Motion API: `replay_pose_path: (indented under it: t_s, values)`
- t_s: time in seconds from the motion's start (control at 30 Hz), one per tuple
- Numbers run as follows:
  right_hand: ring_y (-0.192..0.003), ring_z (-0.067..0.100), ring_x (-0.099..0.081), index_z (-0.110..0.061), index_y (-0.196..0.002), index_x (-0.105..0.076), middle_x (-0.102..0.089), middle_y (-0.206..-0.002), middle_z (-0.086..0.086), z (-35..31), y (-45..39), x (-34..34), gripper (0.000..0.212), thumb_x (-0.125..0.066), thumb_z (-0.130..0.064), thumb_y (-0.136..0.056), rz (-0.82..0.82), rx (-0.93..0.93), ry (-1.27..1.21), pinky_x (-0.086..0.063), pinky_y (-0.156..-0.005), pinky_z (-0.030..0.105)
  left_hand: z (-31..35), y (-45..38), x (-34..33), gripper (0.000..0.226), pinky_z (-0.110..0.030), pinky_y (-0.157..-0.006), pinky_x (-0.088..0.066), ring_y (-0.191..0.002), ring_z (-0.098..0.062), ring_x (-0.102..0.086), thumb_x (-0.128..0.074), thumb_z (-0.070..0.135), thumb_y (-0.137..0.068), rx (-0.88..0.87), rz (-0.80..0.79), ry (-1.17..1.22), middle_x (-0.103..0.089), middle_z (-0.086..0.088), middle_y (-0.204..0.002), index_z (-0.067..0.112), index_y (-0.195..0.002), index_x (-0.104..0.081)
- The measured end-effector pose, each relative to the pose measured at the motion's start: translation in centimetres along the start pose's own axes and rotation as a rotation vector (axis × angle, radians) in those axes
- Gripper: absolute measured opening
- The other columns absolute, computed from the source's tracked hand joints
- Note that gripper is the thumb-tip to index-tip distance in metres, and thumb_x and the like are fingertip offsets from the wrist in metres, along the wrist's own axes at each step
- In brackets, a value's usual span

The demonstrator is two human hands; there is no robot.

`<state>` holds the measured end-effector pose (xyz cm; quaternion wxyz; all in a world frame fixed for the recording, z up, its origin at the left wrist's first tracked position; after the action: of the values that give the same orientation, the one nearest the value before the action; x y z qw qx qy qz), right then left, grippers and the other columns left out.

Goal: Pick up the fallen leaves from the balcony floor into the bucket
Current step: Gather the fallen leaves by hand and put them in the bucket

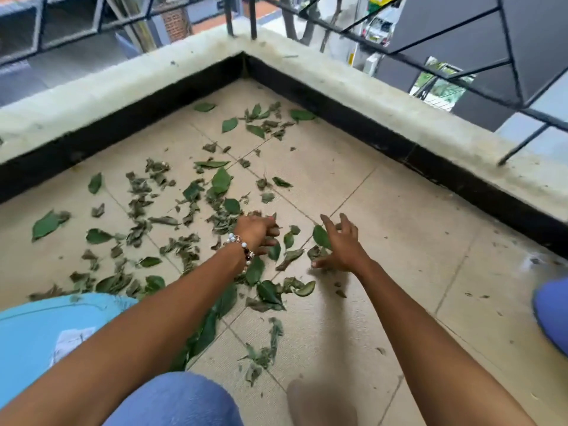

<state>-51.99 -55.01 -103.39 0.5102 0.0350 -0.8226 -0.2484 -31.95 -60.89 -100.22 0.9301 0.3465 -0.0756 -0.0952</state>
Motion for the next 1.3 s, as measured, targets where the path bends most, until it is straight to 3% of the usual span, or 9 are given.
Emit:
replay_pose_path:
  t_s: [0.13,0.27,0.4,0.53,0.77,0.93,1.07,1.2,1.3]
  values:
    - [-0.145,0.042,0.016,-0.033,-0.155,-0.001,0.015,-0.159,0.019,-0.7,-1.5,-1.9,0.11,-0.072,-0.06,-0.074,-0.073,0.053,0.128,-0.003,-0.118,0.05,-0.8,-1.1,0.7,0.01,-0.018,-0.039,-0.037,-0.039,-0.014,-0.053,-0.057,0.015,-0.096,-0.009,0.023,0.002,-0.064,-0.005,-0.067,0.01,-0.088,-0.061]
    - [-0.145,0.039,-0.01,-0.022,-0.148,-0.038,-0.018,-0.158,0.017,-1.1,-1.4,-3.1,0.064,-0.064,-0.032,-0.091,0.08,0.151,0.128,-0.019,-0.115,0.04,-1.6,-1.7,0.5,0.013,-0.017,-0.04,-0.034,-0.043,-0.017,-0.05,-0.056,0.012,-0.096,0.024,0.029,0.041,-0.062,-0.007,-0.067,0.009,-0.084,-0.059]
    - [-0.104,0.029,-0.047,-0.006,-0.105,-0.069,-0.062,-0.108,0.01,-1.2,0.2,-3.0,0.02,-0.057,-0.008,-0.09,0.375,0.299,0.087,-0.029,-0.075,0.027,-3.0,-2.3,-1.2,0.005,-0.018,-0.042,-0.033,-0.048,-0.019,-0.047,-0.057,0.009,-0.095,0.079,0.002,0.103,-0.06,-0.009,-0.065,0.007,-0.09,-0.057]
    - [-0.087,0.025,-0.056,-0.01,-0.084,-0.074,-0.07,-0.085,0.006,0.1,-0.6,-1.6,0.018,-0.058,-0.001,-0.083,0.426,0.248,0.055,-0.037,-0.069,0.03,-3.9,-2.0,-3.3,0.008,-0.02,-0.044,-0.039,-0.052,-0.019,-0.053,-0.055,0.009,-0.096,0.091,-0.056,0.059,-0.062,-0.01,-0.071,0.007,-0.089,-0.058]
    - [-0.079,0.017,-0.072,-0.012,-0.083,-0.074,-0.075,-0.082,0.006,-2.0,0.5,0.1,0.018,-0.075,0.004,-0.076,0.22,-0.023,-1.097,-0.057,-0.077,0.03,-5.0,-1.5,-7.5,0.051,-0.041,-0.088,-0.053,-0.087,-0.025,-0.064,-0.047,0.058,-0.094,0.209,-0.294,0.325,-0.067,-0.011,-0.103,0.012,-0.109,-0.063]
    - [-0.092,0.013,-0.066,-0.013,-0.101,-0.073,-0.073,-0.098,0.002,-5.4,3.1,-0.3,0.02,-0.061,-0.005,-0.088,0.356,0.206,-0.573,-0.052,-0.089,0.034,-4.7,-1.5,-9.1,0.052,-0.031,-0.063,-0.052,-0.078,-0.024,-0.064,-0.044,0.055,-0.096,0.364,-0.194,0.639,-0.066,-0.012,-0.084,0.007,-0.087,-0.06]
    - [-0.143,0.017,-0.028,-0.027,-0.122,-0.066,-0.055,-0.138,-0.009,-4.3,2.8,-1.1,0.035,-0.054,-0.009,-0.094,-0.015,0.39,-0.174,-0.014,-0.114,0.048,-5.3,-2.8,-7.5,0.027,-0.024,-0.05,-0.046,-0.052,-0.019,-0.053,-0.05,0.022,-0.101,0.297,0.004,0.577,-0.056,-0.009,-0.066,0.006,-0.079,-0.053]
    - [-0.116,0.015,-0.061,-0.018,-0.114,-0.07,-0.069,-0.117,-0.003,-0.4,1.9,2.4,0.028,-0.059,-0.005,-0.093,0.076,0.242,-0.802,-0.047,-0.102,0.036,-5.0,-3.6,-6.4,0.034,-0.011,-0.031,-0.024,-0.028,-0.005,-0.032,-0.041,0.017,-0.104,0.19,-0.004,0.433,-0.042,-0.005,-0.06,0.002,-0.076,-0.053]
    - [-0.107,0.019,-0.063,-0.012,-0.116,-0.069,-0.069,-0.112,0.004,1.8,0.1,2.6,0.026,-0.063,-0.008,-0.091,0.231,0.112,-0.369,-0.045,-0.097,0.026,-5.2,-4.1,-5.8,0.038,-0.011,-0.032,-0.022,-0.029,-0.004,-0.026,-0.036,0.019,-0.106,0.153,-0.034,0.424,-0.038,-0.001,-0.054,0.003,-0.079,-0.057]
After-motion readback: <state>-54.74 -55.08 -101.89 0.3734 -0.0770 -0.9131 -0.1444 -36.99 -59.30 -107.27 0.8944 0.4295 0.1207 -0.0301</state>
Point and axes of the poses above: each hand's wrist, its own y-axis away from the middle knuckle, its own x-axis out of the back of the hand, z = x × y, the point moved 6 cm from there along -y, towards the middle knuckle
